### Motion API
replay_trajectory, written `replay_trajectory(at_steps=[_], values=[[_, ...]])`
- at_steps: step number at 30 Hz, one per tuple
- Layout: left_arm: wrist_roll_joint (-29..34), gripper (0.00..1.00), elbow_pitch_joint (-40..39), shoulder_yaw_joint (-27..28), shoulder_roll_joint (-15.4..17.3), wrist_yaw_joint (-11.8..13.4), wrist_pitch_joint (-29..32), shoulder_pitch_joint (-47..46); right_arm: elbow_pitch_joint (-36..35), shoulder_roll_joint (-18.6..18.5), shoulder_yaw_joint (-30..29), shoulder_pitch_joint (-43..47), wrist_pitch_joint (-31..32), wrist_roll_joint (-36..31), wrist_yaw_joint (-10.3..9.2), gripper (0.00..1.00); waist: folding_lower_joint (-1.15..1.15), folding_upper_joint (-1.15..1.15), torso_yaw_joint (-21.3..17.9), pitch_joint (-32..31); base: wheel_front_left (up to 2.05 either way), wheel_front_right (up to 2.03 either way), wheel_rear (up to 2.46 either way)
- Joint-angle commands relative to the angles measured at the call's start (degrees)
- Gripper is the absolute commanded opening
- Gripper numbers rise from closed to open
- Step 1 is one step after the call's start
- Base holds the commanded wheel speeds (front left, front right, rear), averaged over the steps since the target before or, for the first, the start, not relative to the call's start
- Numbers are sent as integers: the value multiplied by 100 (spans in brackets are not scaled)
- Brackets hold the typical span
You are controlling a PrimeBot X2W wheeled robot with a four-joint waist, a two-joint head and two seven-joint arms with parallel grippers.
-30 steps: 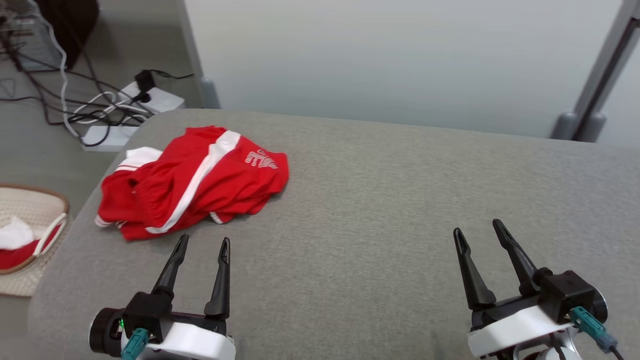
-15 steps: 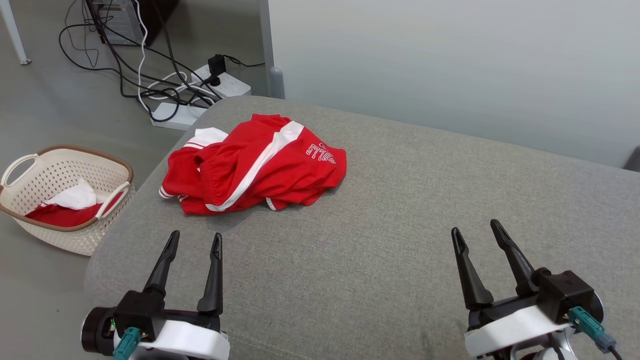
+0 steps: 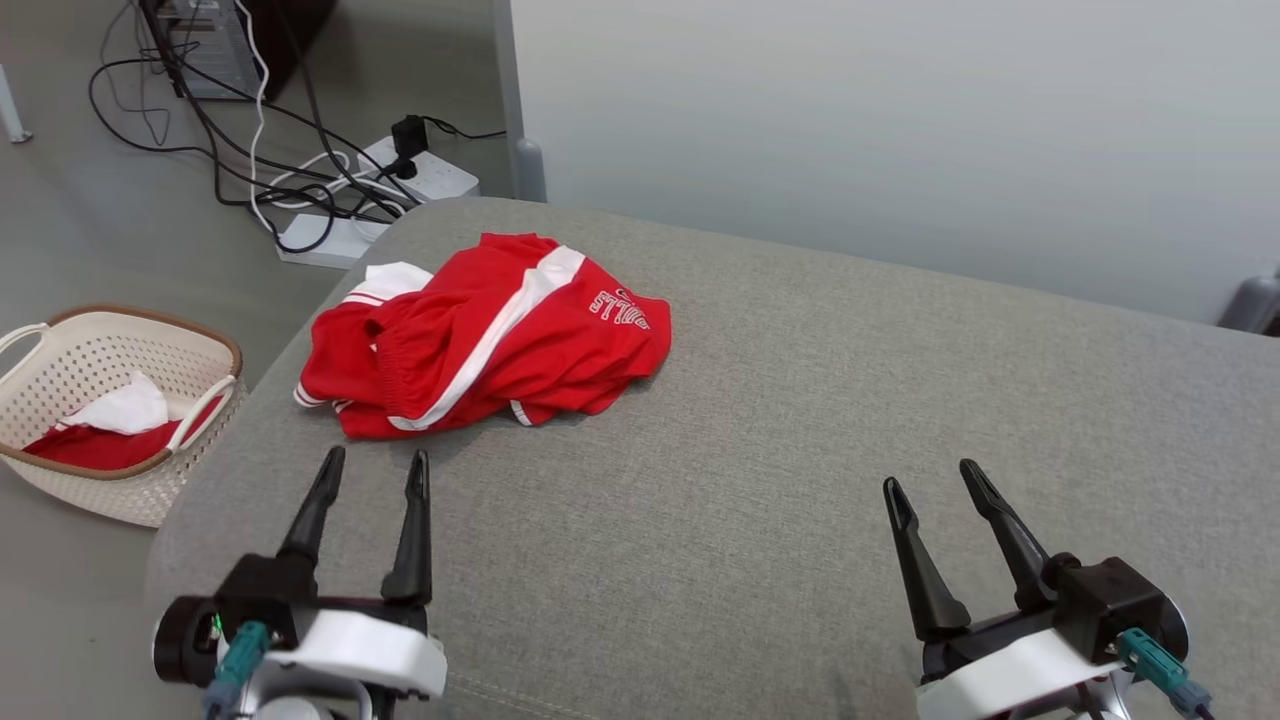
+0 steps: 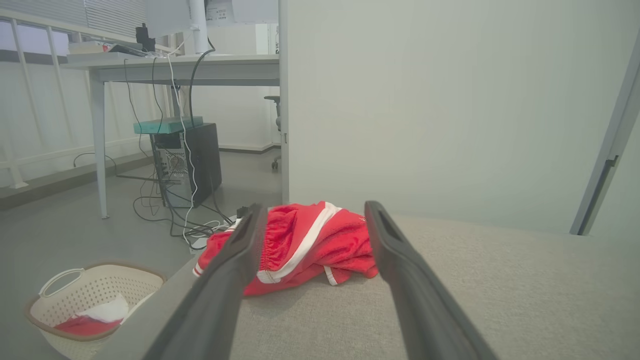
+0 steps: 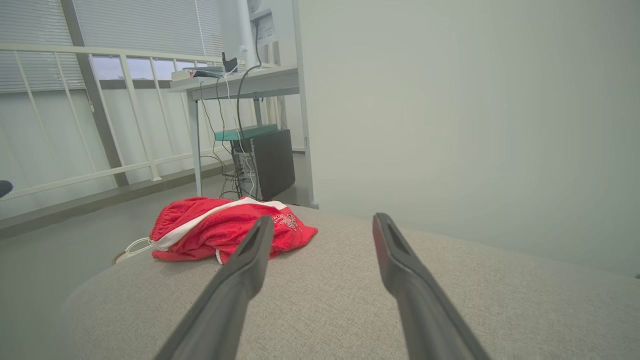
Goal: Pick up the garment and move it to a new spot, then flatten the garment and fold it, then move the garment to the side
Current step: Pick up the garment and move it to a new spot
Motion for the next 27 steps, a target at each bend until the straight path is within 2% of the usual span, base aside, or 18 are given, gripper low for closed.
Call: replay_trajectory(at_steps=[1,11,27], values=[[-41,100,-20,232,22,-31,-59,-495,-81,-86,168,-163,-77,40,41,100,0,0,-81,48,0,0,0],[136,100,903,481,48,-44,-59,-1401,-43,-243,272,-272,-77,15,41,100,0,0,-382,303,0,0,0],[363,100,3300,688,344,-36,-59,-3344,27,-512,608,-885,-77,-13,41,100,0,0,-903,1356,0,0,0]])
